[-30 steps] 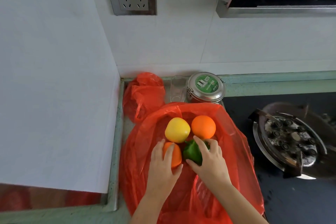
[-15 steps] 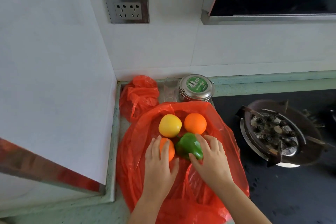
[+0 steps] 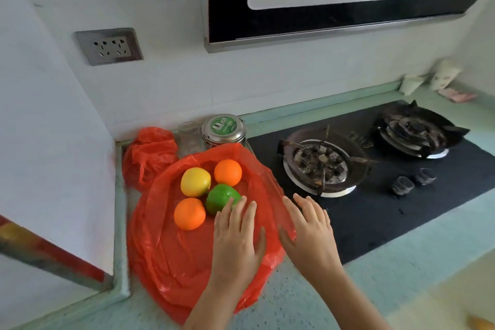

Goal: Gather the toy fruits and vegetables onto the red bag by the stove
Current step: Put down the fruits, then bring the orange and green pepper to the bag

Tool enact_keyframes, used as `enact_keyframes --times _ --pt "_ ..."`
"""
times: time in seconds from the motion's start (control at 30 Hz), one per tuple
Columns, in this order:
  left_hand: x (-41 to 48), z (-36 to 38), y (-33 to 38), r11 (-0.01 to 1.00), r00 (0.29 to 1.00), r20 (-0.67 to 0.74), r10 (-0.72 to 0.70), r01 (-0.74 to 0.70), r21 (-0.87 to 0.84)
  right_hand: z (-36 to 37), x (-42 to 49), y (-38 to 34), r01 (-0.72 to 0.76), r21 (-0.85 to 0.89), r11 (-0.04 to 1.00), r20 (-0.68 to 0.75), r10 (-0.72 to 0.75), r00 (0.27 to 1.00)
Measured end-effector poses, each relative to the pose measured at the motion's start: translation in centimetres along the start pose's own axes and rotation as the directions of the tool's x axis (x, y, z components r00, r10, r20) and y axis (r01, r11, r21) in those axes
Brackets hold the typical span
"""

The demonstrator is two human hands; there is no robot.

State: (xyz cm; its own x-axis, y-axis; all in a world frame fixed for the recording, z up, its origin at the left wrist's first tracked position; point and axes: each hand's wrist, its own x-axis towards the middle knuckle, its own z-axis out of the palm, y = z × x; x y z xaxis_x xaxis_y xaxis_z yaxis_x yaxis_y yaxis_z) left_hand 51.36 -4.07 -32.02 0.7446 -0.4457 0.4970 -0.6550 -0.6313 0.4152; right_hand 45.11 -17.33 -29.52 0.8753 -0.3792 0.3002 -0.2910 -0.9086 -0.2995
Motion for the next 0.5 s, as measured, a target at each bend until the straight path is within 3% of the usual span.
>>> enact_keyframes --times 0.5 --pt "-4.7 -0.1 16.2 0.948 0.951 0.060 0.304 -0.296 -0.114 -11.0 -12.9 8.7 -0.200 -0.032 0.979 -0.211 0.189 0.959"
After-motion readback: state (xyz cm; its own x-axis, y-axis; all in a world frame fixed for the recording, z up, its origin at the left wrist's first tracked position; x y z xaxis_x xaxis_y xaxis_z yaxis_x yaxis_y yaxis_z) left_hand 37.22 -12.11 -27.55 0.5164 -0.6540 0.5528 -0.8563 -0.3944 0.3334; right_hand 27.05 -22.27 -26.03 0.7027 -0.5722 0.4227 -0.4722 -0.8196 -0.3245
